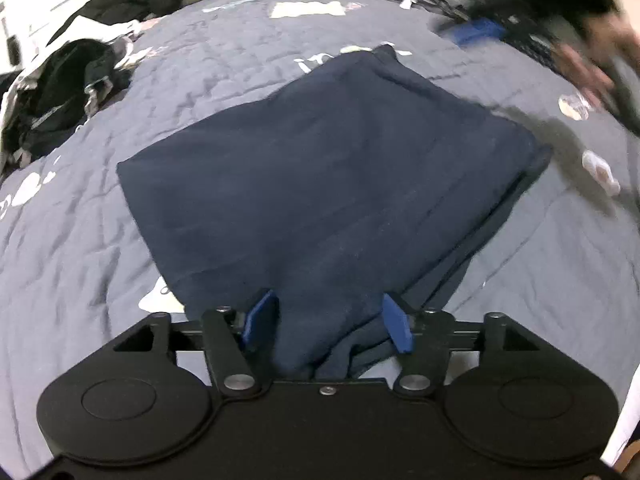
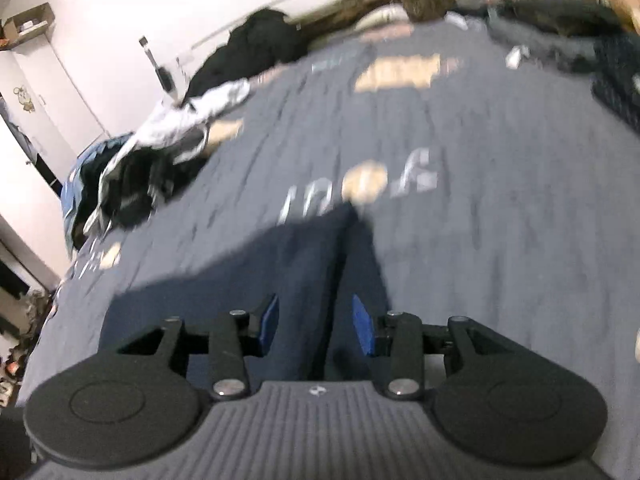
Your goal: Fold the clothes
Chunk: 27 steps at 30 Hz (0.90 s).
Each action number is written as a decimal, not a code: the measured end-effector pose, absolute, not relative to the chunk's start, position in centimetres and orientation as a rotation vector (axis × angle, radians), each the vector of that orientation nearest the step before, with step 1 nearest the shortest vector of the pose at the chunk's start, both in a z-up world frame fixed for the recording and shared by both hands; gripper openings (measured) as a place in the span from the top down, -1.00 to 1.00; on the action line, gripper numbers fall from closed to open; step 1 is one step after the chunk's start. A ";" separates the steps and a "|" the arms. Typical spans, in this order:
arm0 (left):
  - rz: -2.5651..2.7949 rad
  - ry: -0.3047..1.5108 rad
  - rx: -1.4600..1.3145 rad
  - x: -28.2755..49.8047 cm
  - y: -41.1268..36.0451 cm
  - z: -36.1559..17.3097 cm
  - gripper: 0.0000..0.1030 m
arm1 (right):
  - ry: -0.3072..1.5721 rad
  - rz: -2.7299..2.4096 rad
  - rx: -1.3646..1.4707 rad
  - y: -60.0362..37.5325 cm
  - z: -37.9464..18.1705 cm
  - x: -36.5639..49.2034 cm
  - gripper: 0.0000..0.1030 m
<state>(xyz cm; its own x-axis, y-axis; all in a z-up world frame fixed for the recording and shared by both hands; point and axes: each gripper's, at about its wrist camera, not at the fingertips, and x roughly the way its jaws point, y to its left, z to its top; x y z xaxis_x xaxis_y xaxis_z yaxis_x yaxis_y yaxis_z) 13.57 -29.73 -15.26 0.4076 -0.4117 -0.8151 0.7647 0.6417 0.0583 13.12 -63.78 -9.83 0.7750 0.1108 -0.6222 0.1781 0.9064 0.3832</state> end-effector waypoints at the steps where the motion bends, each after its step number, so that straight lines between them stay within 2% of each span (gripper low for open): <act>1: -0.779 0.862 0.481 13.4 -29.8 -15.4 -0.21 | 0.680 -0.033 0.424 -64.0 -9.8 14.6 0.21; 7: -0.794 0.881 0.452 14.1 -29.5 -15.6 -0.22 | 0.738 0.072 0.324 -63.3 -11.1 22.4 0.21; 15: -0.809 0.876 0.460 14.0 -29.5 -15.7 -0.25 | 0.833 0.121 0.240 -62.7 -13.0 26.1 0.22; 18: -0.811 0.877 0.458 14.1 -29.4 -15.7 -0.25 | 0.890 0.129 0.262 -62.5 -13.9 27.0 0.44; 20: -0.812 0.876 0.457 14.0 -29.4 -15.7 -0.25 | 0.922 0.135 0.281 -62.3 -14.2 27.4 0.82; 27: -0.809 0.872 0.455 14.1 -29.4 -15.8 -0.25 | 0.841 0.082 0.489 -64.6 -13.9 26.7 0.84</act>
